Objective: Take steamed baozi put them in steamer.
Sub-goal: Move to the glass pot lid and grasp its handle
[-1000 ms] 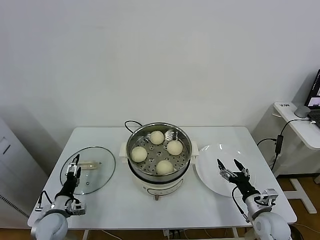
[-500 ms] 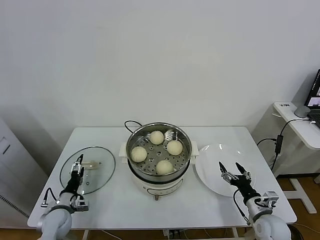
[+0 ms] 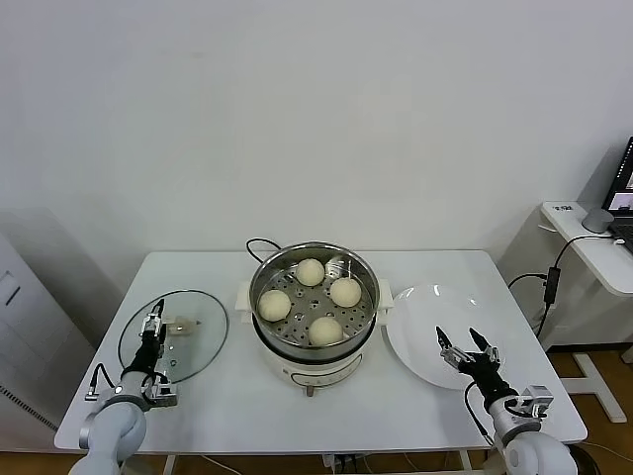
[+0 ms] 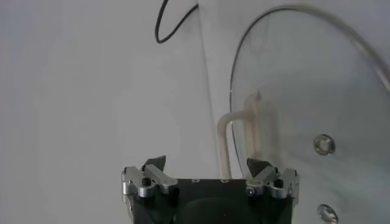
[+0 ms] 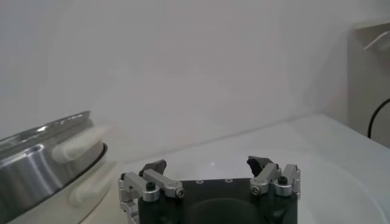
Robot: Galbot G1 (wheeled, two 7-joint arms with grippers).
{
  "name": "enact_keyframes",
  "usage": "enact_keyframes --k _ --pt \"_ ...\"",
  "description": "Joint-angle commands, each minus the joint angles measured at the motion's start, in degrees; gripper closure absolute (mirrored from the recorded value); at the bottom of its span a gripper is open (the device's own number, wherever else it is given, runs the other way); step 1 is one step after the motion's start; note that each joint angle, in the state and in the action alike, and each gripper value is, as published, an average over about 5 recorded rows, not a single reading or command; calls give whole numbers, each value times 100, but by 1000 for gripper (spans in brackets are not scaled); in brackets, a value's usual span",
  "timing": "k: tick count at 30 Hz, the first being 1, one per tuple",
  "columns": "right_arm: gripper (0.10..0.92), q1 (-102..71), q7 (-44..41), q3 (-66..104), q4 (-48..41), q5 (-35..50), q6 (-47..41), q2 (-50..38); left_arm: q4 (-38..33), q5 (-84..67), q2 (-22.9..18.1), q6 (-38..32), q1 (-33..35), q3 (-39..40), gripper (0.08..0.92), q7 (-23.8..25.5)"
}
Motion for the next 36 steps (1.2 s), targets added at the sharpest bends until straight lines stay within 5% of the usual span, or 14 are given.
enact_keyframes --k 1,30,36 --pt "203 -31 -3 2 -31 -13 48 6 268 -15 -43 36 -212 22 177 -17" --pt "203 -86 -19 -15 -106 -99 118 31 1152 -29 -315 404 -986 87 178 -415" --pt "203 -100 -20 -11 -109 -101 119 24 1561 -28 -337 295 -1140 42 296 -429"
